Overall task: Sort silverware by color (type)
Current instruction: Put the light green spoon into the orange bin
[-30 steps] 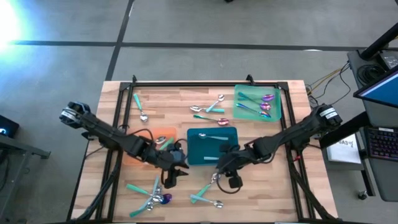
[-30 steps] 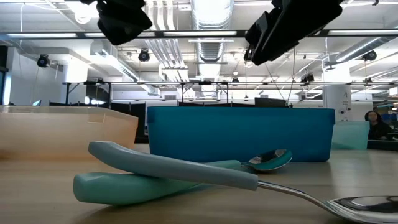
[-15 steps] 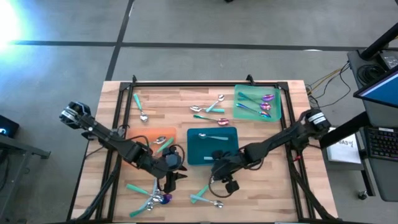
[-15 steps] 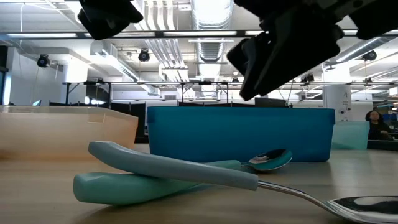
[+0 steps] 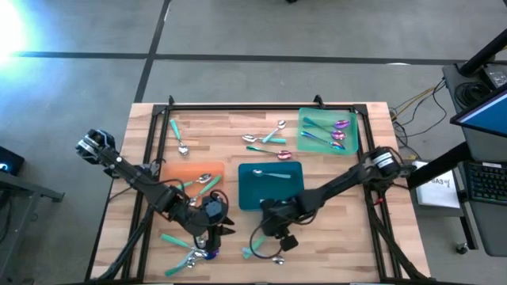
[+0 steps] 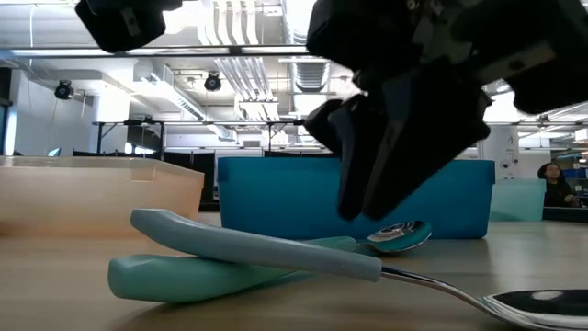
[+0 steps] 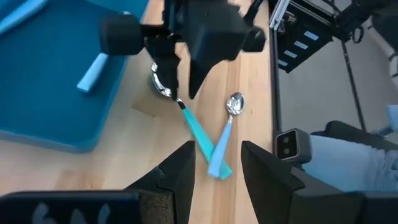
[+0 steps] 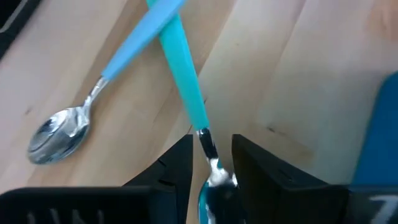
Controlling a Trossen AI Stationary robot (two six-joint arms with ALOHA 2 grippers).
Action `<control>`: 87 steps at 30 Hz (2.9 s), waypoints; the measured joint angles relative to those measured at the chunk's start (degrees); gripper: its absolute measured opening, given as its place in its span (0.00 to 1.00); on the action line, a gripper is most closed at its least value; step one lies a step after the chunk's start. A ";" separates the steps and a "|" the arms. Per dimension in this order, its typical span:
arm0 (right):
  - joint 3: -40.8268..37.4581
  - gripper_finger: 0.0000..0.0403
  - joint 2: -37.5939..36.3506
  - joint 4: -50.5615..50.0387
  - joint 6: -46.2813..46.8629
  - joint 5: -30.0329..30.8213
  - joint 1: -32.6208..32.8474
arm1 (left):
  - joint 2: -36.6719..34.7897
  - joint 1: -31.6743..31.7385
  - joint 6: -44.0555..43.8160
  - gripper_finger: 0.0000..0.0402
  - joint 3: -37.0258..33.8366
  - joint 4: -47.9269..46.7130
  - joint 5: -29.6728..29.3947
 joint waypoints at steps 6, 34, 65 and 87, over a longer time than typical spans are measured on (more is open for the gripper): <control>2.42 0.28 2.93 0.19 -1.57 -0.75 -0.01 | -0.03 -1.24 -1.73 0.28 0.01 0.45 -2.09; 5.47 0.08 6.05 -1.94 -2.15 -5.51 0.13 | -0.04 -2.64 -2.96 0.28 0.03 1.49 -2.42; 24.20 0.05 -2.81 -39.25 -2.28 24.72 0.13 | 3.98 -3.58 3.75 0.28 1.21 1.15 -15.64; 14.99 0.06 -13.08 -35.88 5.45 40.98 0.76 | 9.19 -0.06 17.03 0.28 1.13 23.91 -26.84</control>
